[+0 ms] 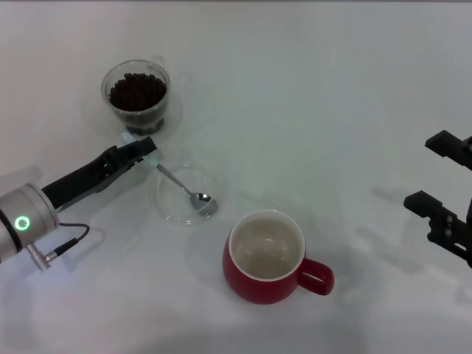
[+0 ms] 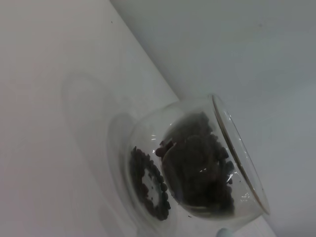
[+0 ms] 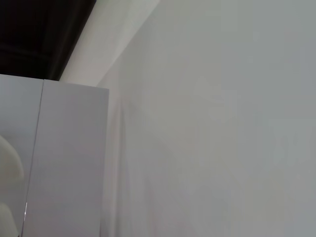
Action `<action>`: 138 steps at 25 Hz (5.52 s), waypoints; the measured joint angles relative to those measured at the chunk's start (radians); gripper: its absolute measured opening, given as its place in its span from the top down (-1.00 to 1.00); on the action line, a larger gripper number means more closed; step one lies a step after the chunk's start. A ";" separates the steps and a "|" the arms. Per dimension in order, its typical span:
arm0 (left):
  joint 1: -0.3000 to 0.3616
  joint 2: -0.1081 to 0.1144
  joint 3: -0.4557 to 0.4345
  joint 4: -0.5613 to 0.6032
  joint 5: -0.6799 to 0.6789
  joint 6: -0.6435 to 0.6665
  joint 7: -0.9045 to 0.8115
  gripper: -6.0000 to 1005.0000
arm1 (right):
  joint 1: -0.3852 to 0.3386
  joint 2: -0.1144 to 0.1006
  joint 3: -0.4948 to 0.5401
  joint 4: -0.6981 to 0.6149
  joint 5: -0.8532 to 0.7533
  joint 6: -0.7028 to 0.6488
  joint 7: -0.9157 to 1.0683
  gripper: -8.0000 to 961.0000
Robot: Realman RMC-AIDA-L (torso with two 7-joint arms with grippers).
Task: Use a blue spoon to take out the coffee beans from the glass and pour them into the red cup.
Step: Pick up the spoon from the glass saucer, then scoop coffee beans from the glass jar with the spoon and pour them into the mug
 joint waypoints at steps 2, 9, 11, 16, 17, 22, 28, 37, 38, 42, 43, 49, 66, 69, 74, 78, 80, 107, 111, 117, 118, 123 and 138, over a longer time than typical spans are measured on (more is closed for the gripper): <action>0.002 0.000 -0.003 0.000 -0.004 0.000 0.001 0.41 | 0.000 0.000 0.000 0.000 0.003 -0.001 0.000 -0.47; 0.005 0.001 -0.005 -0.004 -0.014 0.000 0.003 0.65 | 0.000 0.000 0.000 0.000 0.007 -0.002 0.000 -0.47; 0.004 0.001 -0.005 -0.009 -0.014 0.000 0.004 0.71 | 0.000 0.000 0.000 0.000 0.008 -0.002 0.000 -0.47; 0.009 0.001 -0.004 -0.012 -0.027 0.015 0.034 0.75 | 0.002 0.000 0.000 0.000 0.009 -0.002 0.000 -0.46; 0.013 0.000 -0.005 -0.011 -0.039 0.028 0.055 0.75 | 0.004 0.000 0.000 0.000 0.009 -0.002 0.000 -0.46; 0.037 0.003 -0.004 -0.042 -0.104 0.163 0.139 0.75 | 0.011 0.000 -0.005 0.000 0.009 -0.002 0.000 -0.46; 0.048 0.005 -0.004 -0.144 -0.178 0.365 0.176 0.75 | 0.018 0.000 -0.008 -0.001 0.003 -0.002 -0.007 -0.46; 0.037 0.066 0.004 -0.278 -0.313 0.496 0.209 0.75 | 0.018 0.004 -0.012 -0.018 -0.001 -0.028 -0.026 -0.46; 0.033 0.074 0.004 -0.282 -0.325 0.494 0.209 0.75 | 0.018 0.004 -0.012 -0.022 -0.001 -0.028 -0.025 -0.46; -0.024 0.088 0.005 -0.307 -0.354 0.439 0.198 0.75 | 0.017 0.005 -0.012 -0.037 -0.002 -0.028 -0.024 -0.46; -0.024 0.088 0.005 -0.307 -0.354 0.439 0.198 0.75 | 0.017 0.005 -0.012 -0.041 -0.002 -0.028 -0.023 -0.46; -0.131 0.089 0.008 -0.317 -0.295 0.258 0.161 0.75 | 0.013 0.005 -0.005 -0.052 0.004 -0.029 -0.021 -0.46; -0.299 0.069 0.008 -0.248 -0.046 0.005 0.094 0.75 | 0.021 0.004 0.000 -0.054 0.035 -0.027 0.033 -0.46; -0.300 0.062 0.008 -0.241 -0.032 -0.021 0.077 0.75 | 0.022 0.004 0.000 -0.054 0.039 -0.027 0.035 -0.46; -0.289 0.059 0.008 -0.221 -0.029 -0.053 0.049 0.75 | 0.024 0.004 0.000 -0.054 0.050 -0.027 0.041 -0.46; -0.269 0.053 0.007 -0.209 -0.041 -0.067 0.013 0.75 | 0.032 0.001 0.000 -0.053 0.050 -0.026 0.059 -0.46; -0.260 0.048 0.005 -0.206 -0.050 -0.083 -0.021 0.75 | 0.032 0.001 0.000 -0.052 0.050 -0.026 0.061 -0.46; -0.112 0.044 -0.001 -0.114 -0.261 -0.056 -0.120 0.75 | 0.053 -0.034 0.000 -0.049 0.050 -0.028 0.085 -0.46; -0.109 0.044 -0.002 -0.118 -0.277 -0.054 -0.116 0.75 | 0.056 -0.035 0.000 -0.046 0.050 -0.028 0.085 -0.46; -0.098 0.049 0.000 -0.125 -0.307 -0.036 -0.091 0.75 | 0.065 -0.038 0.000 -0.044 0.050 -0.028 0.086 -0.46; -0.096 0.049 -0.001 -0.127 -0.309 -0.029 -0.085 0.75 | 0.067 -0.038 0.000 -0.043 0.050 -0.028 0.086 -0.46; -0.078 0.054 0.001 -0.133 -0.326 0.041 -0.043 0.75 | 0.079 -0.038 0.000 -0.042 0.049 -0.027 0.083 -0.46; -0.033 0.060 0.008 -0.158 -0.276 0.272 -0.056 0.75 | 0.094 -0.019 0.000 -0.041 0.051 -0.013 0.053 -0.46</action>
